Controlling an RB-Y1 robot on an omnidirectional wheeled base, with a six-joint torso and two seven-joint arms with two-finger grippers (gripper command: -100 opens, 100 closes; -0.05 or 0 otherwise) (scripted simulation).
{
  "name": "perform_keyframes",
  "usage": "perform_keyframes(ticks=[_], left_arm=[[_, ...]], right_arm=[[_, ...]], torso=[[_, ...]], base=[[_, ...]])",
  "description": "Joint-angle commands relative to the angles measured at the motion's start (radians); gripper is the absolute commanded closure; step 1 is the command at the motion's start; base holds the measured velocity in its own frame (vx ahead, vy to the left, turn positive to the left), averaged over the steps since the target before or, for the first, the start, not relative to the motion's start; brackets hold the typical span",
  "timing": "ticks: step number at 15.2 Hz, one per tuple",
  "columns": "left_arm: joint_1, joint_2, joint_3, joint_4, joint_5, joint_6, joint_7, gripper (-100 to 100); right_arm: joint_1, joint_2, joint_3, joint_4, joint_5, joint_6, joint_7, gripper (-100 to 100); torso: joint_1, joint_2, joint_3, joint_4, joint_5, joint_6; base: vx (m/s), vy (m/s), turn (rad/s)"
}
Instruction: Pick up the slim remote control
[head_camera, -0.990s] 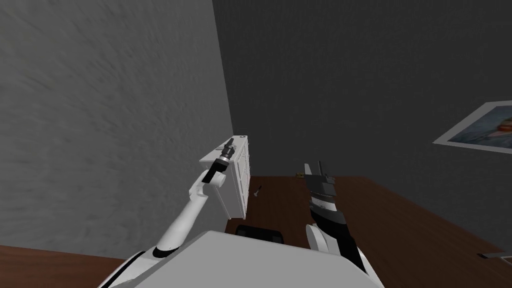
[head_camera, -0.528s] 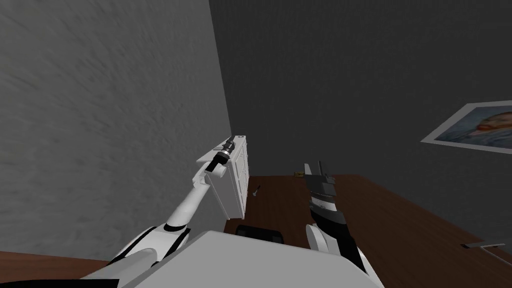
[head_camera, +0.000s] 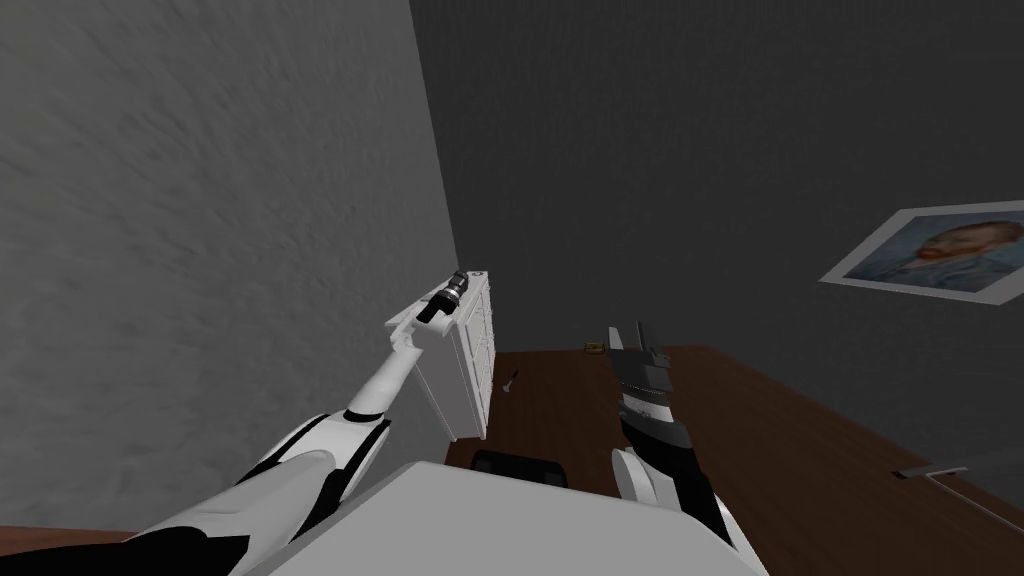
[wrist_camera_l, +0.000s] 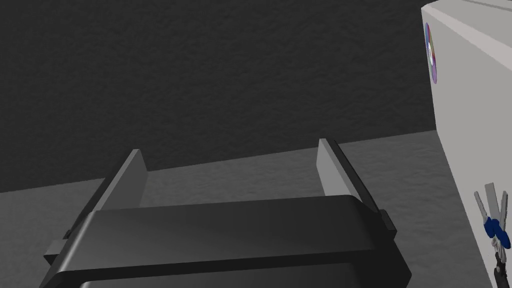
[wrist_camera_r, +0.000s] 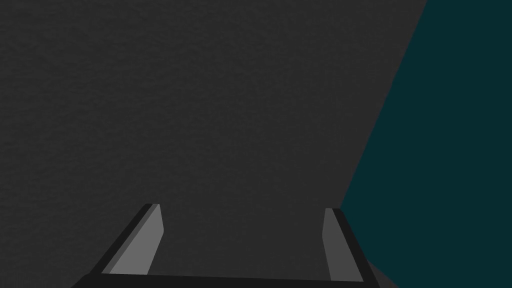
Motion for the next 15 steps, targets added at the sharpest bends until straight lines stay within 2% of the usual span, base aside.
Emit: perform_keyframes(ticks=[1, 3, 4, 6, 7, 8, 10, 11, 12, 13, 15], left_arm=[[-0.05, 0.019, 0.001, 0.043, 0.0, 0.05, -0.01, -100], [-0.065, 0.019, 0.001, 0.043, 0.0, 0.081, -0.01, -100], [-0.108, 0.056, 0.004, 0.094, 0.005, 0.107, -0.021, -100], [-0.137, 0.056, 0.004, 0.106, 0.005, 0.15, -0.021, -100], [-0.137, 0.056, 0.004, 0.106, 0.005, 0.158, -0.021, -100], [-0.177, 0.093, 0.006, 0.147, 0.012, 0.19, -0.033, -100], [-0.207, 0.093, 0.006, 0.171, 0.012, 0.226, -0.033, -100], [-0.207, 0.093, 0.006, 0.171, 0.012, 0.237, -0.033, -100], [-0.249, 0.129, 0.009, 0.218, 0.02, 0.263, -0.045, -100], [-0.269, 0.129, 0.009, 0.237, 0.02, 0.282, -0.045, -100], [-0.275, 0.129, 0.009, 0.237, 0.02, 0.316, -0.045, -100]], right_arm=[[0.0, 0.0, 0.0, 0.0, 0.0, 0.0, 0.0, 0], [0.0, 0.0, 0.0, 0.0, 0.0, 0.0, 0.0, 0], [0.0, 0.0, 0.0, 0.0, 0.0, 0.0, 0.0, 0], [0.0, 0.0, 0.0, 0.0, 0.0, 0.0, 0.0, 0], [0.0, 0.0, 0.0, 0.0, 0.0, 0.0, 0.0, 0], [0.0, 0.0, 0.0, 0.0, 0.0, 0.0, 0.0, 0], [0.0, 0.0, 0.0, 0.0, 0.0, 0.0, 0.0, 0], [0.0, 0.0, 0.0, 0.0, 0.0, 0.0, 0.0, 0], [0.0, 0.0, 0.0, 0.0, 0.0, 0.0, 0.0, 0], [0.0, 0.0, 0.0, 0.0, 0.0, 0.0, 0.0, 0], [0.0, 0.0, 0.0, 0.0, 0.0, 0.0, 0.0, 0]], torso=[[0.0, 0.0, 0.0, 0.0, 0.0, 0.0], [0.0, 0.0, 0.0, 0.0, 0.0, 0.0], [0.0, 0.0, 0.0, 0.0, 0.0, 0.0], [0.0, 0.0, 0.0, 0.0, 0.0, 0.0], [0.0, 0.0, 0.0, 0.0, 0.0, 0.0], [0.0, 0.0, 0.0, 0.0, 0.0, 0.0], [0.0, 0.0, 0.0, 0.0, 0.0, 0.0], [0.0, 0.0, 0.0, 0.0, 0.0, 0.0], [0.0, 0.0, 0.0, 0.0, 0.0, -0.001], [0.0, 0.0, 0.0, 0.0, 0.0, 0.0], [0.0, 0.0, 0.0, 0.0, 0.0, 0.0]], base=[[0.007, -0.025, -0.081], [0.005, -0.012, -0.019], [0.009, -0.018, -0.082], [0.009, -0.017, -0.057], [0.004, -0.009, 0.004], [0.01, -0.018, -0.061], [0.01, -0.019, -0.071], [0.004, -0.009, -0.005], [0.006, -0.02, -0.076], [0.007, -0.021, -0.095], [0.005, -0.009, -0.018]])
